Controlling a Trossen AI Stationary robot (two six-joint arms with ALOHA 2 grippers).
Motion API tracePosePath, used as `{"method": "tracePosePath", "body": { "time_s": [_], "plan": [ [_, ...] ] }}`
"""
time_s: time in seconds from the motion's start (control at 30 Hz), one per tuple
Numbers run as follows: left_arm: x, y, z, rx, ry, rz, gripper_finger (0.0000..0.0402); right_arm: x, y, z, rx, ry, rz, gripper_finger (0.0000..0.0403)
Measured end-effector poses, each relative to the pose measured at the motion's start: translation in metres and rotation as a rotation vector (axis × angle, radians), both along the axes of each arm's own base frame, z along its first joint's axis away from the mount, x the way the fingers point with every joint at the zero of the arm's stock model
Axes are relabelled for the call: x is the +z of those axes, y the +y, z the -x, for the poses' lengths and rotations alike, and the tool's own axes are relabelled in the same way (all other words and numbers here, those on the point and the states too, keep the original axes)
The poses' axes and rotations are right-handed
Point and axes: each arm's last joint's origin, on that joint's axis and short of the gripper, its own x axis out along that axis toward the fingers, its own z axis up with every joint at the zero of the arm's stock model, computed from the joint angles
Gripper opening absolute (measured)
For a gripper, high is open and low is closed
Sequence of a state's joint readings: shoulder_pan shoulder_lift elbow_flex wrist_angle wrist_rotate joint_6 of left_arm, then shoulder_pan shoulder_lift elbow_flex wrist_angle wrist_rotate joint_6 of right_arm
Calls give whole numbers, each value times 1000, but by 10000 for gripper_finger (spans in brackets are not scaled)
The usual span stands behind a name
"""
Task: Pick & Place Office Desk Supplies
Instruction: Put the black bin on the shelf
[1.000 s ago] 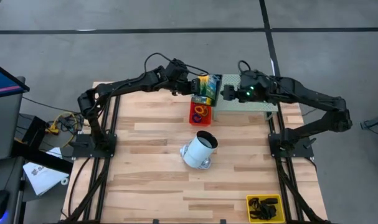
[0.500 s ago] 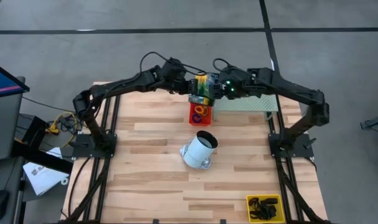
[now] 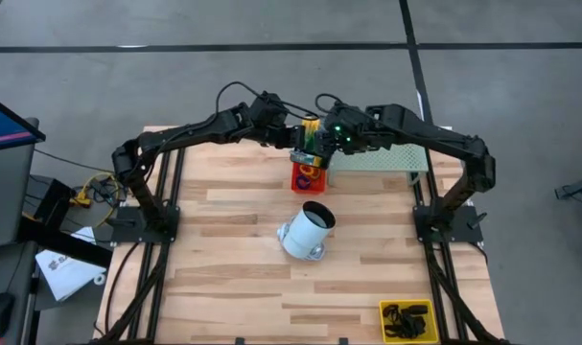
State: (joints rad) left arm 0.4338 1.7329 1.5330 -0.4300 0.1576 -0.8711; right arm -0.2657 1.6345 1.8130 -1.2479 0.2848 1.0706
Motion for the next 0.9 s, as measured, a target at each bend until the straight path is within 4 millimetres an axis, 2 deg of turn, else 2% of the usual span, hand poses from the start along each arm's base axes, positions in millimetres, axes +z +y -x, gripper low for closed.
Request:
{"method": "tracePosePath", "body": {
  "time_s": [0.13,0.23,0.57,0.83,0.9],
  "plan": [
    [0,-1,0,-2,0,1,0,-3,-1,-2,1,12,-8,256],
    [0,-1,0,-1,-1,2,0,-3,-1,-2,1,11,-8,235],
    [1,-2,-2,5,-23,10,0,-2,-2,-2,36,12,-1,89],
    [2,-3,-3,10,-31,10,2,-2,-6,-1,33,16,6,15],
    [2,-3,-3,9,-31,11,3,-2,-6,-1,39,18,11,9]
  ]
}}
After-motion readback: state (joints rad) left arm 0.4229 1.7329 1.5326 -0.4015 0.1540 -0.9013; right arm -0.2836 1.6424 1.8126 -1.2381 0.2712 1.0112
